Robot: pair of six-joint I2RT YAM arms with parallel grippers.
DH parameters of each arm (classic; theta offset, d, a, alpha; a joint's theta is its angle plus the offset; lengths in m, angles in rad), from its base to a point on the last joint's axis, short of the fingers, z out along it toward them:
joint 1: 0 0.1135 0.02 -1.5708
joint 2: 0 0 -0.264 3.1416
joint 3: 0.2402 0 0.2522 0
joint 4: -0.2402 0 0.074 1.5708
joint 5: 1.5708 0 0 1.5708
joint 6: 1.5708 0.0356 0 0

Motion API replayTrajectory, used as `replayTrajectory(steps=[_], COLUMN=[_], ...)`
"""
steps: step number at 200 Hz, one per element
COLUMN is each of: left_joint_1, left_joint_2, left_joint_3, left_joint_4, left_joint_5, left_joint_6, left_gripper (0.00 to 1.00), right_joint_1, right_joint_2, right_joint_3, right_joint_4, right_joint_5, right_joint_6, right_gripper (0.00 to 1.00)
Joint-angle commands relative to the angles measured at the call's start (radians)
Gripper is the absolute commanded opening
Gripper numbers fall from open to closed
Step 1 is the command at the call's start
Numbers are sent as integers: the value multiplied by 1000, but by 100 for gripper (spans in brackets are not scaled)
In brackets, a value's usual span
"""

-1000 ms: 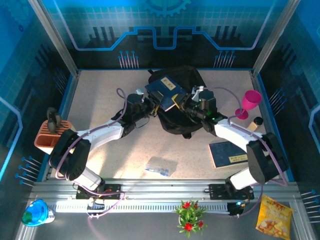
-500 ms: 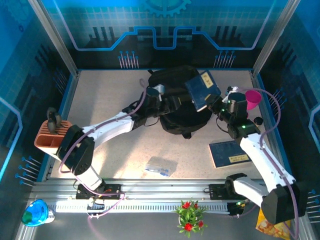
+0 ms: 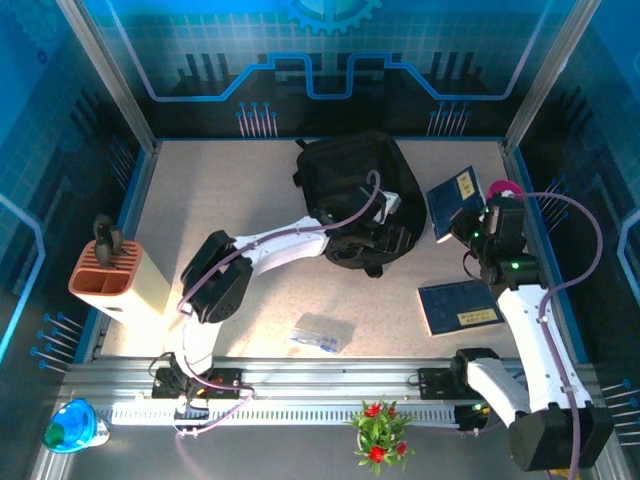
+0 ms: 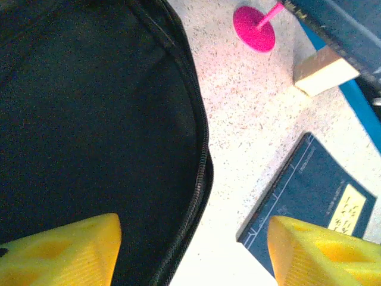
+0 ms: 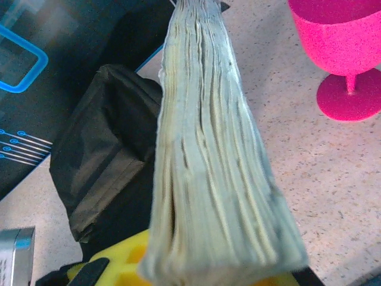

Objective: Pack the student bag

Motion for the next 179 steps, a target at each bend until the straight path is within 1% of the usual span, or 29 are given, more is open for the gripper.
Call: replayTrajectory(steps=[1,38,53,81,104,146,179], left_joint_1=[-2,-3,-3,-1,-1,0,2], left_joint_2=[77,185,210,235,246,255,257], left_joint_3=[119,271,303,332,342,342,344], left_joint_4=[-146,-239,-248,-257,-265,-272,-276], left_joint_5=[55,80,83,50,46,42,42], left_joint_6=[100,90,75,52,43,41,34], left_gripper=[60,48,44,35,32,32,22], right_joint_1=[-21,-35,-35,-35,-35,-36,-36], right_joint_2=[-26,-42,-42,-41,-40,-37,-36], right_joint_3=[36,26,25,25,25,25,25], right_joint_4=[-29,-41,-42,-43,-43,-39,-40], right_joint_5=[13,7,-3,-16,-23,-31,-44], right_joint_6=[-29,-32,-32,-29,-20,-12,-7], right_gripper=[2,3,3,3,3,3,3])
